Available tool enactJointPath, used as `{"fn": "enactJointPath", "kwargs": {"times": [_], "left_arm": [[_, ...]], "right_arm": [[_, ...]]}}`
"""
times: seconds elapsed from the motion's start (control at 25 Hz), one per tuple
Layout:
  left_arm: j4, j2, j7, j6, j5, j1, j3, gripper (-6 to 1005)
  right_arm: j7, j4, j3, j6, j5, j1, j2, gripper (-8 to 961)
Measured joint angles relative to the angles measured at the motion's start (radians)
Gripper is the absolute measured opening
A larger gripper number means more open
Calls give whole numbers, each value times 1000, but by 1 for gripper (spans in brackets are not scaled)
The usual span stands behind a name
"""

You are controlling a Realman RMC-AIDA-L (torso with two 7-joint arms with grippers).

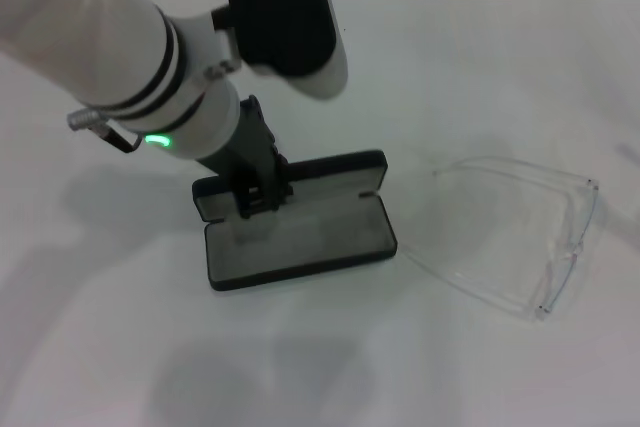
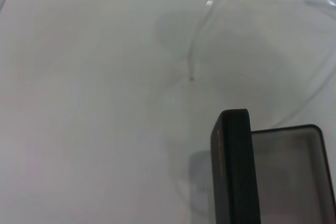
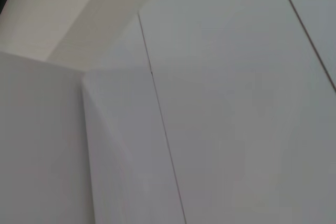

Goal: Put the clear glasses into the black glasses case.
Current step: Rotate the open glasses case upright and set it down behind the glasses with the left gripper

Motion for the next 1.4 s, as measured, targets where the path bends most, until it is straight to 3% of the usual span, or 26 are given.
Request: {"fn": "enactJointPath", "kwargs": {"times": [0.2, 0.48, 0.88, 1.4], "left_arm": [[91, -2, 73, -52, 29, 76, 93, 207], [94, -4, 64, -216, 118, 126, 246, 206], [33, -8, 9, -336, 176, 108, 354, 206], [5, -9, -47, -435, 177, 106, 407, 205]], "right_arm": [[7, 0, 9, -14, 11, -4, 0, 870], [15, 0, 9, -22, 29, -2, -1, 870], [18, 0, 9, -24, 41, -3, -4, 870], [18, 0, 9, -23, 43, -12, -2, 870]]}}
